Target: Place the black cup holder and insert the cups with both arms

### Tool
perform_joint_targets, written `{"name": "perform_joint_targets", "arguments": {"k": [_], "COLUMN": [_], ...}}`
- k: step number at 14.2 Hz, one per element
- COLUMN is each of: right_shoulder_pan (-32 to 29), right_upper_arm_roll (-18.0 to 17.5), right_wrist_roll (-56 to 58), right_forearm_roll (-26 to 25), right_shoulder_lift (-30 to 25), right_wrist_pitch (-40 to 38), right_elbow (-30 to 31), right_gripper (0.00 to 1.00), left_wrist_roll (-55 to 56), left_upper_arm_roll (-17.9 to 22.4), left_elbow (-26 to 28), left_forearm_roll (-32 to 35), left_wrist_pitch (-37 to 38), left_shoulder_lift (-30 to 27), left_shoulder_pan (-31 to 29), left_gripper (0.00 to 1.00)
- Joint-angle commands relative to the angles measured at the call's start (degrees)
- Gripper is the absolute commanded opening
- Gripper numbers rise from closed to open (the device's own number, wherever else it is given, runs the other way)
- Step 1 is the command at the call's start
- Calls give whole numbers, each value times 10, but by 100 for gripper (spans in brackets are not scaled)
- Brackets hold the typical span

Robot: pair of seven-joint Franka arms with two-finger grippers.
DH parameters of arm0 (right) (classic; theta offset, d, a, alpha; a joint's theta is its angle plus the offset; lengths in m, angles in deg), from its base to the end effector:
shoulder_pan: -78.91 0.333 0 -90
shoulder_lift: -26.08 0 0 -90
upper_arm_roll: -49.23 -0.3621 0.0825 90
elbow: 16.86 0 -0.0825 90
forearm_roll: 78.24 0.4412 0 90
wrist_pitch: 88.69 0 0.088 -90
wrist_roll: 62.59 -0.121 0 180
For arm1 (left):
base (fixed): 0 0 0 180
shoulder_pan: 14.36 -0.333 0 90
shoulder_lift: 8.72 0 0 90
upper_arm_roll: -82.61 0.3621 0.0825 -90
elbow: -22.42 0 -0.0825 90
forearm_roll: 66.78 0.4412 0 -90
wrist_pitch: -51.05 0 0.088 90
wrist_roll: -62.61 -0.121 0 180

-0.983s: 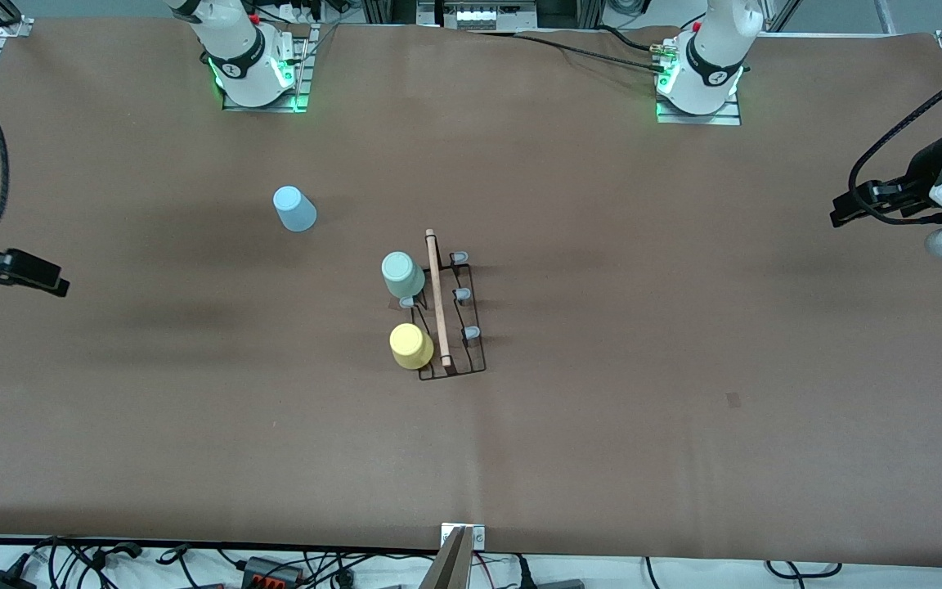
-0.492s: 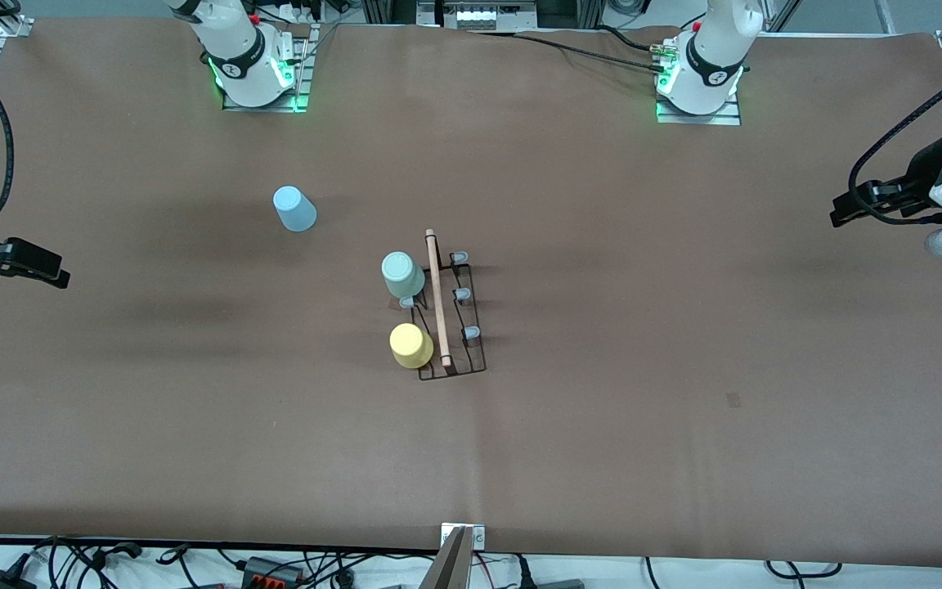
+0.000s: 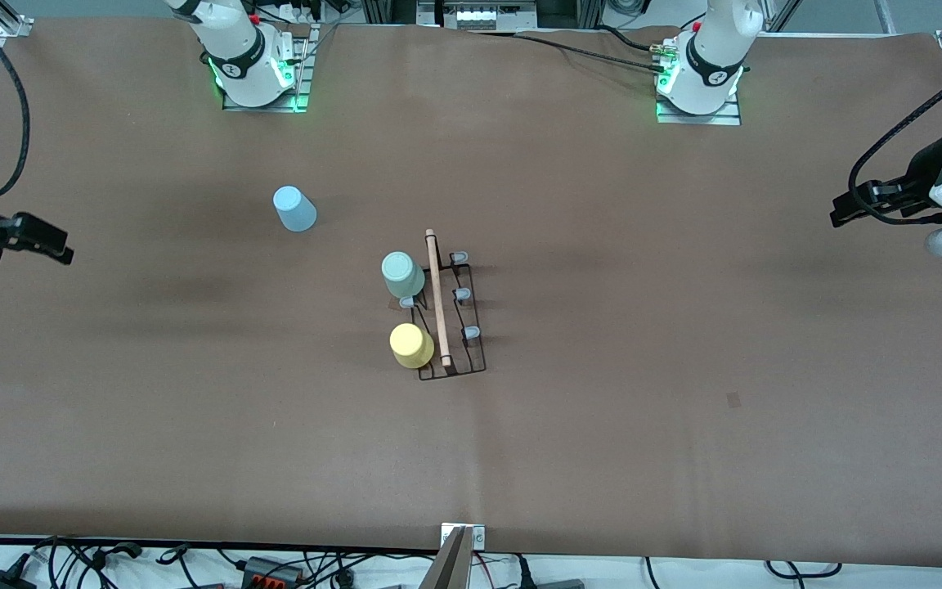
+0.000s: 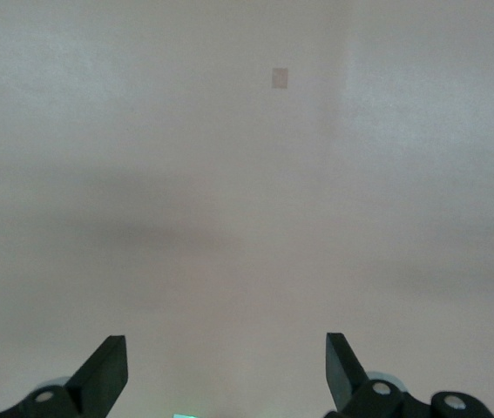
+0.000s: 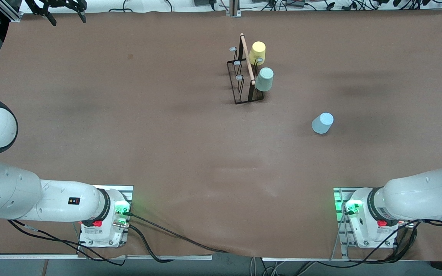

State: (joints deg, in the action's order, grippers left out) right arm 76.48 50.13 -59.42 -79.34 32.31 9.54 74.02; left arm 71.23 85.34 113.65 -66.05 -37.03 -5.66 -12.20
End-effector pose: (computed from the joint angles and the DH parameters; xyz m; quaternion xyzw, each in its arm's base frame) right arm 0.6585 -0.0399 0.5920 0.9999 -0.0001 0.0092 0.0109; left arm 0.6222 0.0070 0.6097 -0.9953 -0.0799 0.0535 0.0114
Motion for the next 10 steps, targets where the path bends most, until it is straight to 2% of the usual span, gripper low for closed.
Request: {"name": "perform_joint_targets", "arguments": {"k": [1, 10], "right_shoulder_pan": [6, 5], "right_upper_arm_roll": [2, 1], "right_wrist_roll": [-1, 8], "right_forearm_roll": [-9, 0], "right_shoulder_lift": [-78, -85], "right_wrist_pitch": [25, -1], "right_elbow": [99, 92], "right_gripper": [100, 100], "left_wrist_roll": [-12, -12], "left_upper_arm_roll": [-2, -1], "left_elbow": [-1, -2], "left_forearm_roll": [-15, -16], "left_wrist_pitch": [5, 5], "left_shoulder_lift": [-3, -3], "left_shoulder_pan": [-4, -4], "left_gripper": [100, 100]}}
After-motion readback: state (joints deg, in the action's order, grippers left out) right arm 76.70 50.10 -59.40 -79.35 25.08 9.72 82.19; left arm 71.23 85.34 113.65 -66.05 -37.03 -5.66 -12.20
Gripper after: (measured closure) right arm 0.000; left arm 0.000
